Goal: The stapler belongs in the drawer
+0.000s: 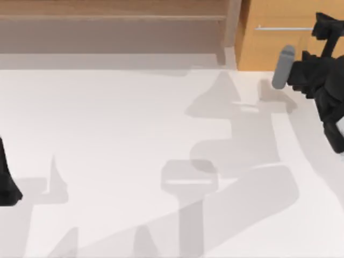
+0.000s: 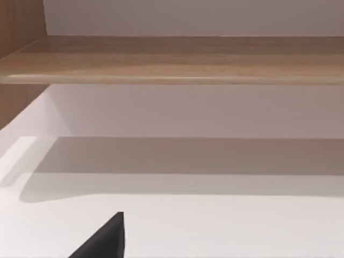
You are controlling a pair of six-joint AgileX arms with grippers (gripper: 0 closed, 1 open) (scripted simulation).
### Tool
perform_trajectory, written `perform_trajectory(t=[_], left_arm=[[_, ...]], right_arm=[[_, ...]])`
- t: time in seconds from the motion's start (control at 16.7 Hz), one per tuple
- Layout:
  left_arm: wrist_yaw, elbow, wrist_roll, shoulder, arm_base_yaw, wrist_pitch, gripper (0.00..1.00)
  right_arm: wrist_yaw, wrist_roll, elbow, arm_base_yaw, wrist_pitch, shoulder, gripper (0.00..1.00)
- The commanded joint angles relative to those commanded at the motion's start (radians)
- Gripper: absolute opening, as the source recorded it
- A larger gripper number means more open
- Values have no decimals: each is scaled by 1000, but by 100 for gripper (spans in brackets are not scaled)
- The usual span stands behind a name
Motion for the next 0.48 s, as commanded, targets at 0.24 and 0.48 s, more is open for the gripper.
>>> perform_trajectory(t=[0.24, 0.48], left_arm=[[0, 0, 0, 0, 0, 0, 100], [0, 0, 0, 0, 0, 0, 100]], right_arm=[[-4, 1, 11, -5, -9, 3, 100], [-10, -1, 93, -11, -51, 41, 100]])
